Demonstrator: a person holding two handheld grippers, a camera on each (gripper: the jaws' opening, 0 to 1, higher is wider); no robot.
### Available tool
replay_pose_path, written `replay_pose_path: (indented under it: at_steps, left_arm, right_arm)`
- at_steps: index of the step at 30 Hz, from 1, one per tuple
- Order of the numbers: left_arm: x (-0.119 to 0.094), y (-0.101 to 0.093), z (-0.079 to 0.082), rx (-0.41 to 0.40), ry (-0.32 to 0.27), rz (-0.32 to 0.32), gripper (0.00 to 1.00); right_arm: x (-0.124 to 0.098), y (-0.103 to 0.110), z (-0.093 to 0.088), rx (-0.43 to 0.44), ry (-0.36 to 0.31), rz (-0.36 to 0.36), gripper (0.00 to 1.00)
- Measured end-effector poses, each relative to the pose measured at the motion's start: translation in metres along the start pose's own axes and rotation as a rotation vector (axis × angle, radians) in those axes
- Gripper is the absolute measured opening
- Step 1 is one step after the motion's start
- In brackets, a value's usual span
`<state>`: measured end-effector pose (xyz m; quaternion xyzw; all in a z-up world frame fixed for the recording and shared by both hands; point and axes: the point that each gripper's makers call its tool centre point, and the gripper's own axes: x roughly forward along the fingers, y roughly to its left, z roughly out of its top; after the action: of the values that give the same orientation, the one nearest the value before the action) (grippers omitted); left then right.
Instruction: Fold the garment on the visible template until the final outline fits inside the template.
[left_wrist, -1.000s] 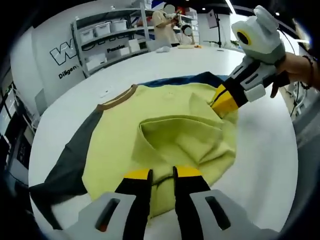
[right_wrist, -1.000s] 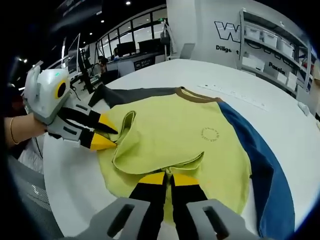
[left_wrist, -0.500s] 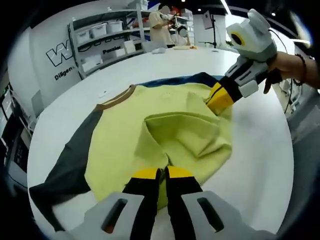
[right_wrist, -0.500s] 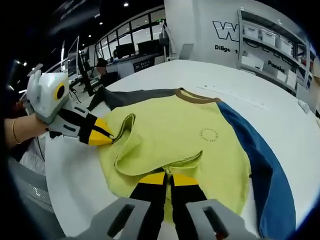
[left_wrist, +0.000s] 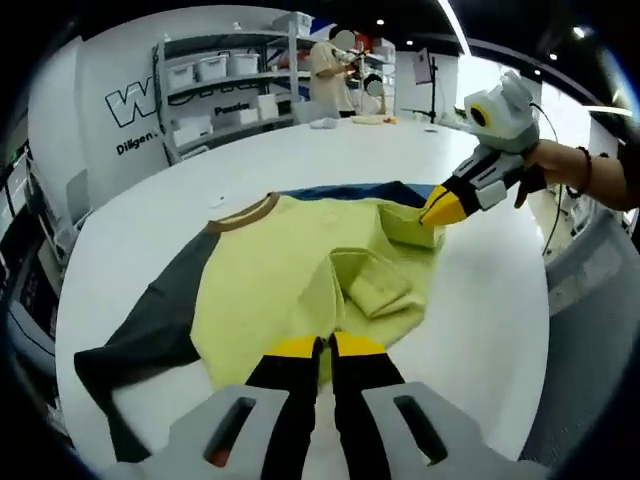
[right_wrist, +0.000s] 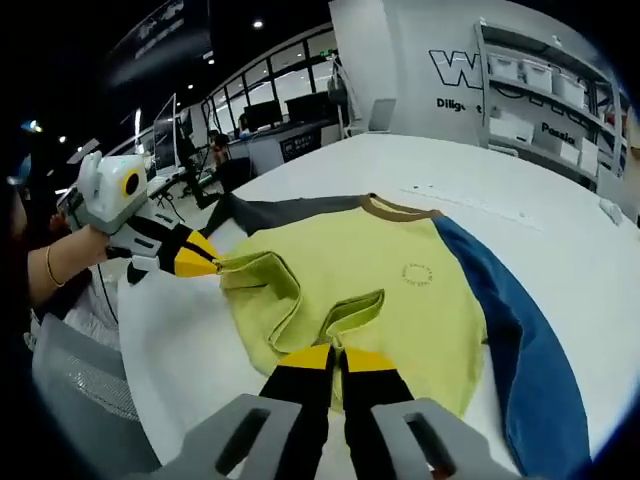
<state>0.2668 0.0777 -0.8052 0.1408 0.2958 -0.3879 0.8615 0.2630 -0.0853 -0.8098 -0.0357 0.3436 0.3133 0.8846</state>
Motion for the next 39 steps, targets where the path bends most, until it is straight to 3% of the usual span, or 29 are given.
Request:
replay_pose_path:
  at_steps: [2,5,7,15,17,20,31,35,37,39]
  left_arm:
    - [-0.007,-0.003,0.001,0.011,-0.006,-0.005,0.02]
    - [-0.022,-0.009,0.002,0.012,-0.017,-0.009,0.02]
    - [-0.034,-0.013,-0.001,0.013,-0.016,-0.017,0.02]
    - [-0.082,-0.039,-0.021,0.054,-0.01,-0.067,0.02]
    - [-0.092,-0.047,-0.029,0.076,0.003,-0.091,0.02]
    - [-0.101,-0.046,-0.04,0.082,0.011,-0.065,0.02]
    - [-0.121,-0.04,-0.078,0.03,0.066,-0.043,0.02]
    - [-0.12,-0.05,-0.097,0.044,0.115,-0.085,0.02]
    - [-0.118,-0.056,-0.118,0.078,0.195,-0.105,0.02]
    - [-0.116,-0.057,-0.125,0.088,0.214,-0.107,0.02]
  right_arm:
    - [-0.008,0.006,-0.002,-0.009,-0.001,0.025,0.0]
    - [-0.027,0.025,-0.003,0.022,-0.019,0.124,0.0]
    - [-0.039,0.028,-0.005,0.016,-0.039,0.137,0.0]
    - [-0.083,0.045,-0.028,-0.121,-0.015,0.21,0.0]
    - [-0.091,0.041,-0.042,-0.195,0.025,0.186,0.0]
    - [-0.1,0.041,-0.06,-0.269,0.07,0.183,0.0]
    - [-0.112,0.037,-0.099,-0.25,0.134,0.194,0.0]
    - [-0.111,0.034,-0.122,-0.269,0.208,0.191,0.0]
    - [-0.107,0.033,-0.137,-0.277,0.25,0.191,0.0]
    - [-0.105,0.032,-0.143,-0.275,0.267,0.192,0.0]
